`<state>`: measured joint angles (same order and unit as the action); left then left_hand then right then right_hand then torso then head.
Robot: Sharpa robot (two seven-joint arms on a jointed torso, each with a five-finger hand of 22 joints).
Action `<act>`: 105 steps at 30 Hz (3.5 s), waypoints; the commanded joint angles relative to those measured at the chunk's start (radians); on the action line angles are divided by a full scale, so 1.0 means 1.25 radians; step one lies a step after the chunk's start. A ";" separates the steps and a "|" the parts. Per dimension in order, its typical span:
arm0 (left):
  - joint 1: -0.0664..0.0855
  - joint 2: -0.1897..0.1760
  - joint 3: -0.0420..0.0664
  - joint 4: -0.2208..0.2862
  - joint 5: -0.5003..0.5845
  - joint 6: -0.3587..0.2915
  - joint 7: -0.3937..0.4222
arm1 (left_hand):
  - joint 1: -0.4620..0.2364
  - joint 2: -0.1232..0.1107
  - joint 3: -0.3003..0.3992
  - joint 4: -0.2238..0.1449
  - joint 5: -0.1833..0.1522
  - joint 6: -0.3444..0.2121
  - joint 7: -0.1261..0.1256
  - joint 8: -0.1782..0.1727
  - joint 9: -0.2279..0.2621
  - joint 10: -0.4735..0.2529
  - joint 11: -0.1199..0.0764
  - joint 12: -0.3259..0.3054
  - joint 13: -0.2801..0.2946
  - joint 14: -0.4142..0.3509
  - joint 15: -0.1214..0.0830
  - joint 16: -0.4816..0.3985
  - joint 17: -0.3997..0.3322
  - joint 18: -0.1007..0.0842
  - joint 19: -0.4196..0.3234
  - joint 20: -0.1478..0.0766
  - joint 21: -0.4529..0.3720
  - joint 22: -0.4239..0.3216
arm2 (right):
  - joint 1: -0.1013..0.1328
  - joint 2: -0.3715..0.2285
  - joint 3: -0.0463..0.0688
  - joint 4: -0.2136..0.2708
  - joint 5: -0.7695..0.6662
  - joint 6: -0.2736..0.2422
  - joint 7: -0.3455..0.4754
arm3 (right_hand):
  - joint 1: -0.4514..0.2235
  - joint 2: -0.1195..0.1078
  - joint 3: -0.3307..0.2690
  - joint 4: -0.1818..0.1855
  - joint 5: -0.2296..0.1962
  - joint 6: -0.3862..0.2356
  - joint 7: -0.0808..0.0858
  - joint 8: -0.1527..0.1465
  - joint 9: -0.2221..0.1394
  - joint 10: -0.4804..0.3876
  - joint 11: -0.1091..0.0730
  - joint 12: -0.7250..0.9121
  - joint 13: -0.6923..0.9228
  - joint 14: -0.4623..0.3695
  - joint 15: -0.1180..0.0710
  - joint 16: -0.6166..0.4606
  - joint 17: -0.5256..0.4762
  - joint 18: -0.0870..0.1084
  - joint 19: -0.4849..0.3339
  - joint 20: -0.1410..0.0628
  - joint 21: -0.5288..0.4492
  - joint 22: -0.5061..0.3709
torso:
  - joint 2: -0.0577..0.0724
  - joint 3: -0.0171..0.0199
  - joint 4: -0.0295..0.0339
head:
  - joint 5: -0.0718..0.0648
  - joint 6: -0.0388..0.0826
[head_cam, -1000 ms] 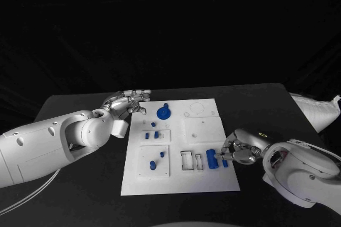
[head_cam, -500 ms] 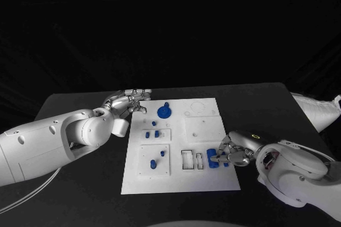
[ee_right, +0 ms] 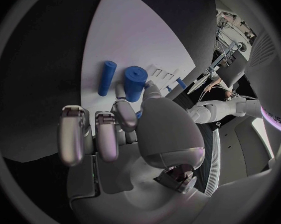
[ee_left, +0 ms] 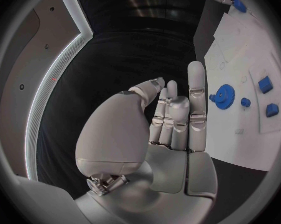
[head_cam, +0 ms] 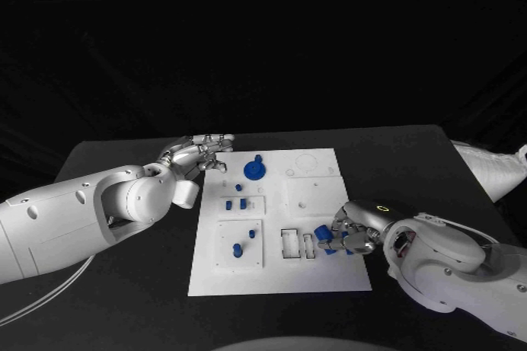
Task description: Assemble the parts on the task board
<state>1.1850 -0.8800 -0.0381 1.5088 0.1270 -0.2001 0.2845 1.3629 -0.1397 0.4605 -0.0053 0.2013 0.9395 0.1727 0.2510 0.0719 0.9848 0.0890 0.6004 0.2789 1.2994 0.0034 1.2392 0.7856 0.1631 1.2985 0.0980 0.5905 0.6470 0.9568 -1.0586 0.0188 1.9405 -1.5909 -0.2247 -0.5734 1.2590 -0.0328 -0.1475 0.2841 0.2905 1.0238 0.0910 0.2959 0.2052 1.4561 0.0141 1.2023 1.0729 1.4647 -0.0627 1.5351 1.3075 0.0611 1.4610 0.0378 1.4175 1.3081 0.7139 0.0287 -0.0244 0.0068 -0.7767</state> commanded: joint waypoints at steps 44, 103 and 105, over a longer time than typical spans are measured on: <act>0.000 0.001 0.000 0.007 -0.002 0.021 0.001 | -0.004 0.001 0.003 -0.003 -0.001 -0.005 0.001 0.005 0.000 -0.006 -0.001 0.004 -0.002 -0.009 0.000 -0.006 -0.003 0.014 -0.004 0.000 0.002 0.001 | -0.006 0.088 0.008 0.014 0.214 -0.066 -0.018 | 0.024 0.059 0.035 0.003 0.114 0.024 -0.030 0.059 0.099 0.071 -0.029 0.254 0.361 0.073 -0.020 0.001 0.149 -0.006 0.024 -0.017 0.007 0.009 | 0.000 -0.0007 0.0004 | 0.019 0.000; 0.000 -0.012 0.000 0.016 -0.002 0.016 -0.002 | -0.004 0.001 0.003 -0.003 -0.001 -0.005 0.001 0.005 0.000 -0.006 -0.001 0.004 -0.002 -0.009 0.000 -0.006 -0.003 0.014 -0.004 0.000 0.002 0.001 | 0.021 -0.088 0.011 0.068 0.110 -0.108 0.055 | 0.006 0.053 -0.044 -0.069 -0.013 -0.019 -0.014 0.007 0.172 0.054 -0.016 0.202 0.334 0.071 -0.011 -0.007 0.142 -0.004 0.019 -0.011 -0.009 -0.004 | 0.000 -0.0004 -0.0041 | 0.004 0.006; 0.000 -0.013 0.000 0.016 -0.002 0.015 -0.001 | -0.004 0.001 0.003 -0.003 -0.001 -0.005 0.001 0.005 0.000 -0.006 -0.001 0.004 -0.002 -0.009 0.000 -0.006 -0.003 0.014 -0.004 0.000 0.002 0.001 | 0.023 -0.108 0.011 0.068 0.096 -0.102 0.054 | 0.011 0.054 -0.044 -0.071 0.011 -0.015 -0.012 -0.001 0.166 0.054 -0.015 0.202 0.334 0.071 -0.009 -0.006 0.143 -0.004 0.019 -0.009 -0.008 -0.001 | 0.000 0.0002 -0.0055 | 0.003 0.008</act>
<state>1.1850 -0.8954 -0.0383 1.5253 0.1270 -0.1931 0.2776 1.3629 -0.1396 0.4605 -0.0053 0.2013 0.9395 0.1728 0.2509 0.0719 0.9848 0.0890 0.6004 0.2781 1.2920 0.0036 1.2345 0.7829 0.1631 1.2986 0.0980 0.5905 0.6473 0.9850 -1.1871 0.0328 2.0222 -1.4411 -0.3579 -0.5333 1.2652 0.0331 -0.2023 0.1984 0.2947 1.0056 0.0730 0.2974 0.4148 1.4668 -0.0102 1.4588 1.3105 1.4664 -0.0785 1.5240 1.3073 0.0612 1.4661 0.0221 1.4049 1.3054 0.7133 0.0281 -0.0288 0.0140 -0.7700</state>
